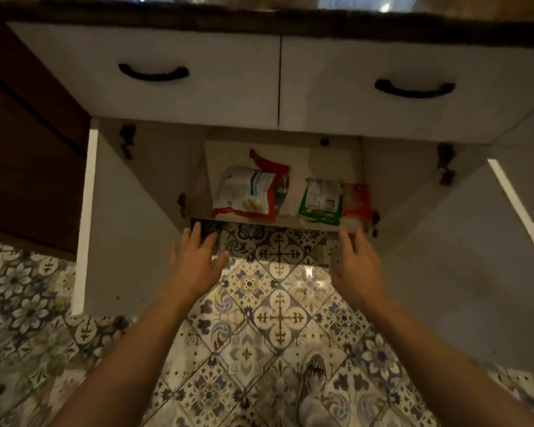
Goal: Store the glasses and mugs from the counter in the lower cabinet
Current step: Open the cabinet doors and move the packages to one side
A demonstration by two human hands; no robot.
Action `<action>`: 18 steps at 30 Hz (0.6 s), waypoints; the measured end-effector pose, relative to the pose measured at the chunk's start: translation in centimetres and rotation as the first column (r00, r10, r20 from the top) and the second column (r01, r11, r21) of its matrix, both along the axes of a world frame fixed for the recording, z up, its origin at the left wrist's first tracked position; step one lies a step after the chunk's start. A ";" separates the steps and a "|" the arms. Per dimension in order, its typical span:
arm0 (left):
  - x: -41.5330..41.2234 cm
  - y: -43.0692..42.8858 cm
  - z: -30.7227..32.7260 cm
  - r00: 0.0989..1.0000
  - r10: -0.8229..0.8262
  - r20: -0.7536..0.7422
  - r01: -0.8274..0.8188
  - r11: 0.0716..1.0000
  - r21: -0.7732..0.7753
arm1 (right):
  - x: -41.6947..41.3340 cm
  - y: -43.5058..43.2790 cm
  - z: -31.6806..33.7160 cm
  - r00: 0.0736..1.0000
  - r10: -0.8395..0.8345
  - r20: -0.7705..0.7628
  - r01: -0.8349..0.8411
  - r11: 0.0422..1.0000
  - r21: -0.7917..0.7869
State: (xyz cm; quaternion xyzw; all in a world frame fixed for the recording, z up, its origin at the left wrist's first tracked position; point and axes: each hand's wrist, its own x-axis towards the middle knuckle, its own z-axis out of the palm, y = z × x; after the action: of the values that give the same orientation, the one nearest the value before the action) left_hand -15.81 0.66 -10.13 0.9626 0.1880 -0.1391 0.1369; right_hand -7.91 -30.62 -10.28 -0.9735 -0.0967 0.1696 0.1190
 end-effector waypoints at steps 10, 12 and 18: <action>0.6 1.5 -4.9 0.993 0.105 -0.055 -0.111 0.987 -0.120 | 4.9 6.1 -3.9 0.977 0.119 -0.175 -0.124 0.992 -0.019; 1.0 2.6 -5.9 0.991 0.130 -0.035 -0.134 0.979 -0.154 | 5.8 7.5 -4.8 0.974 0.082 -0.213 -0.092 0.995 -0.039; 6.3 7.1 -10.7 0.977 0.211 -0.017 -0.208 0.944 -0.257 | 8.5 12.7 -10.6 0.961 0.012 -0.275 -0.031 0.997 -0.067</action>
State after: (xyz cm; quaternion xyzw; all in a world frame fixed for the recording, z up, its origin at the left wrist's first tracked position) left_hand -9.47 7.74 -20.83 0.9120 0.2690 -0.1417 0.2754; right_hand 0.57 -17.92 -20.92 -0.9431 -0.0837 0.3075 0.0950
